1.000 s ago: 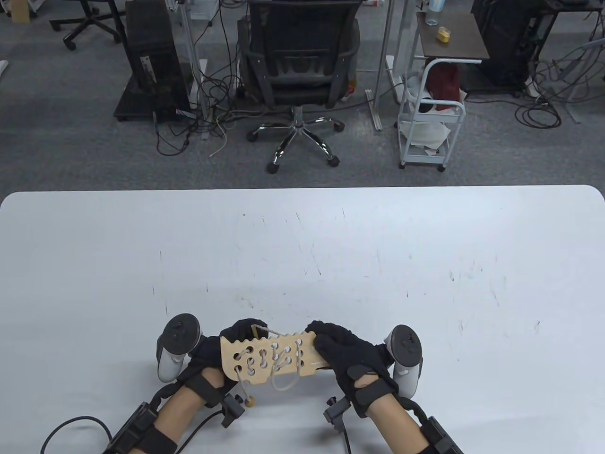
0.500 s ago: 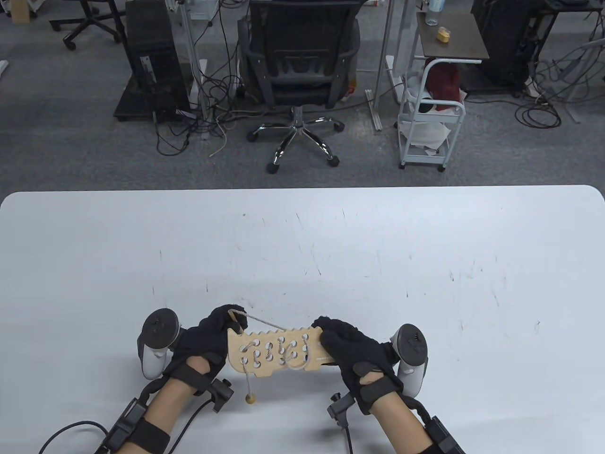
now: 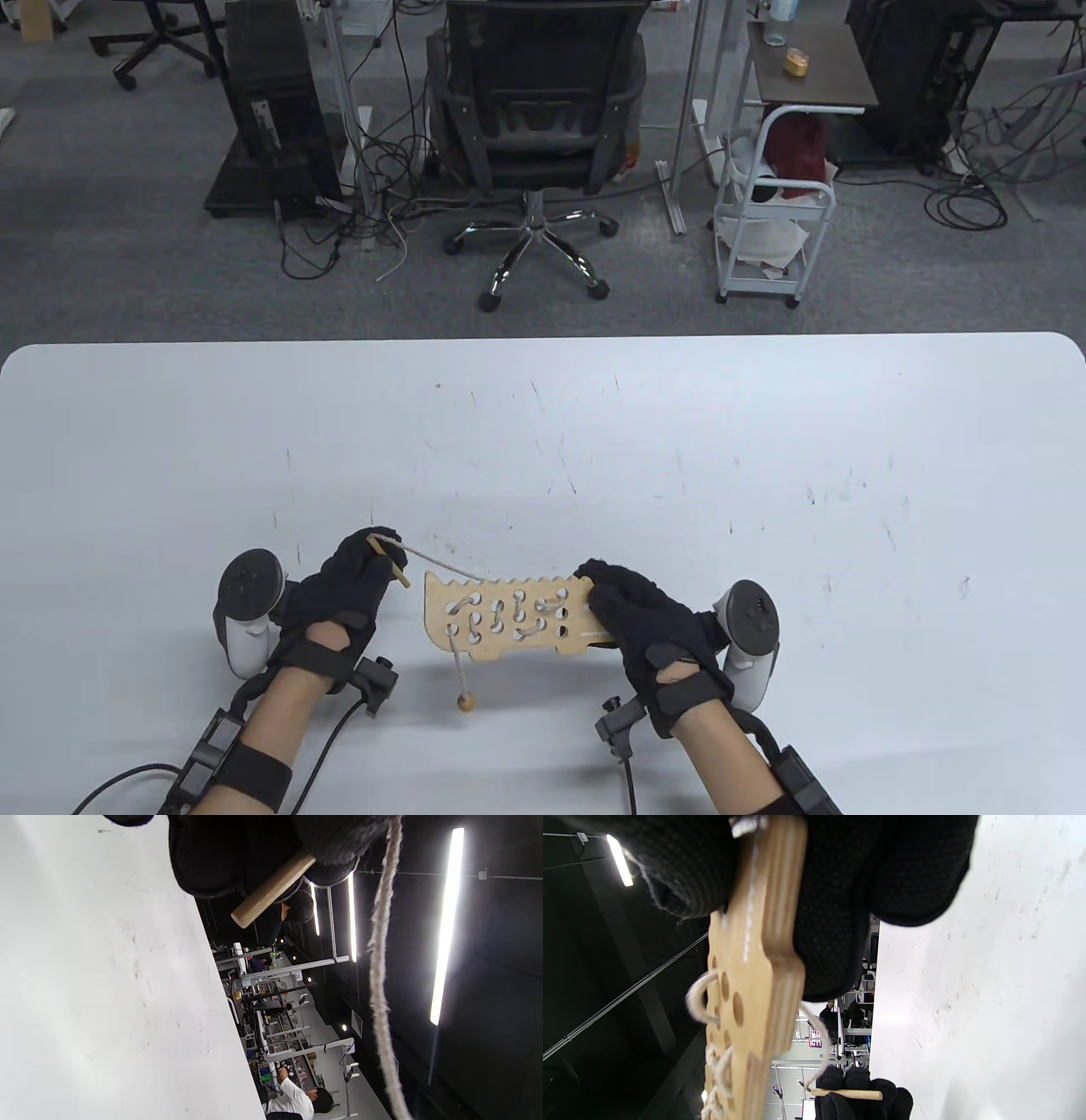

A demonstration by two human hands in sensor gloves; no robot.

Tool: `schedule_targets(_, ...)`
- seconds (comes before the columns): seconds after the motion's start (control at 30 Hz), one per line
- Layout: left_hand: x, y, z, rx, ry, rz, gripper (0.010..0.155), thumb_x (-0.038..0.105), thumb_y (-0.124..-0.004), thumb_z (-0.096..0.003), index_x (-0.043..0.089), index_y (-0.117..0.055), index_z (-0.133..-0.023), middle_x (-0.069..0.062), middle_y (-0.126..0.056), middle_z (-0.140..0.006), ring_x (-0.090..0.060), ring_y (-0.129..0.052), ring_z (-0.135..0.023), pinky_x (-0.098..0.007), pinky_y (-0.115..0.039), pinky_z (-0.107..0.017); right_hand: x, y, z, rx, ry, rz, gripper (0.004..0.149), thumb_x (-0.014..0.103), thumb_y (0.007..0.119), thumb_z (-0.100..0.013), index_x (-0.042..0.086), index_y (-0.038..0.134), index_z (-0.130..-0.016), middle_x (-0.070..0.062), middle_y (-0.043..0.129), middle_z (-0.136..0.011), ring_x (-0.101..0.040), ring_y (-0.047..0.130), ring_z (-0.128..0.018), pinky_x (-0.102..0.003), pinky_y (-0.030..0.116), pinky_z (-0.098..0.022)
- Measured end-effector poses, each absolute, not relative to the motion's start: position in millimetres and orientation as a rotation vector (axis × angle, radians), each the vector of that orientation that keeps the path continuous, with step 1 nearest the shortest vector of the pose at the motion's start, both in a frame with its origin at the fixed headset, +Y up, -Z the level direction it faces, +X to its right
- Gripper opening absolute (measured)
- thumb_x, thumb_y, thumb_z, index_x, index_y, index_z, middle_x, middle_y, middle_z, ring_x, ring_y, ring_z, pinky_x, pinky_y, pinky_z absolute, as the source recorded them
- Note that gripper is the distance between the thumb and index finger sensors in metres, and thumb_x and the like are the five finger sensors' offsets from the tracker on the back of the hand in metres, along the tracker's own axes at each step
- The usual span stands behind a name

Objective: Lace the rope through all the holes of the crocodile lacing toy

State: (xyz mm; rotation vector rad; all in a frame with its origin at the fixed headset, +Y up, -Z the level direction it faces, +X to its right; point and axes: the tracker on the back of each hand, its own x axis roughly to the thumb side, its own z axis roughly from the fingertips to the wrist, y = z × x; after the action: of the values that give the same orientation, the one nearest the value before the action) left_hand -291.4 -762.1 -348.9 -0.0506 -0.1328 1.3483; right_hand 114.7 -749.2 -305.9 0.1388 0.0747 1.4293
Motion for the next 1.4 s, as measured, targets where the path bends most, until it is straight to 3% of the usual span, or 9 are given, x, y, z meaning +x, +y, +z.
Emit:
schedule_targets(0.6,-309.0,-758.9,-346.9,0.020,-0.067,1.472,0.048,0.036,-0.070,-0.0446,0.032,-0.071,-0.093,0.001,-0.074,-0.096,-0.028,-0.073,-0.088,-0.058,-0.047,-0.077,122.4,-749.7,-308.1,0.109,0.048,1.404,0.044,0.039,0.085,-0.044,0.020,0.084,-0.084,-0.003,0.103,-0.064,-0.019,0.110,-0.044,-0.041,0.086,-0.041)
schedule_targets(0.8,-297.0,-756.2,-346.6,-0.036,-0.119,1.459,0.050,0.035,-0.072,-0.0439,0.028,-0.072,-0.093,0.000,-0.083,-0.086,-0.027,-0.081,-0.078,-0.059,-0.050,-0.075,120.7,-750.7,-307.9,0.116,0.053,1.411,0.044,0.039,0.085,-0.044,0.020,0.084,-0.084,-0.003,0.104,-0.063,-0.019,0.111,-0.044,-0.041,0.086,-0.041)
schedule_targets(1.0,-282.5,-752.4,-343.1,-0.083,-0.194,1.438,0.069,0.032,-0.074,-0.0450,0.043,-0.046,-0.107,0.001,-0.084,-0.085,-0.028,-0.082,-0.076,-0.059,-0.051,-0.075,116.8,-751.4,-307.4,0.133,0.066,1.420,0.044,0.039,0.085,-0.044,0.020,0.084,-0.084,-0.004,0.104,-0.063,-0.019,0.111,-0.044,-0.041,0.086,-0.041)
schedule_targets(1.13,-276.2,-750.7,-341.1,-0.087,-0.214,1.418,0.061,0.033,-0.079,-0.0448,0.050,-0.062,-0.101,0.001,-0.090,-0.083,-0.028,-0.089,-0.074,-0.059,-0.057,-0.074,113.4,-752.3,-306.9,0.146,0.079,1.429,0.044,0.039,0.085,-0.044,0.020,0.084,-0.084,-0.004,0.104,-0.063,-0.019,0.111,-0.044,-0.041,0.086,-0.041)
schedule_targets(1.3,-269.0,-750.2,-340.5,-0.100,-0.224,1.381,0.048,0.036,-0.087,-0.0411,0.032,-0.081,-0.088,0.004,-0.105,-0.073,-0.022,-0.104,-0.064,-0.054,-0.071,-0.069,109.6,-752.4,-306.0,0.159,0.090,1.434,0.044,0.039,0.085,-0.044,0.020,0.084,-0.084,-0.004,0.104,-0.063,-0.019,0.111,-0.044,-0.041,0.086,-0.041)
schedule_targets(1.4,-263.0,-750.1,-339.4,-0.117,-0.255,1.372,0.045,0.038,-0.089,-0.0401,0.031,-0.085,-0.085,0.004,-0.107,-0.070,-0.021,-0.105,-0.062,-0.052,-0.072,-0.068,107.1,-752.4,-305.3,0.170,0.097,1.437,0.044,0.039,0.085,-0.044,0.020,0.084,-0.084,-0.004,0.104,-0.063,-0.019,0.111,-0.044,-0.041,0.086,-0.041)
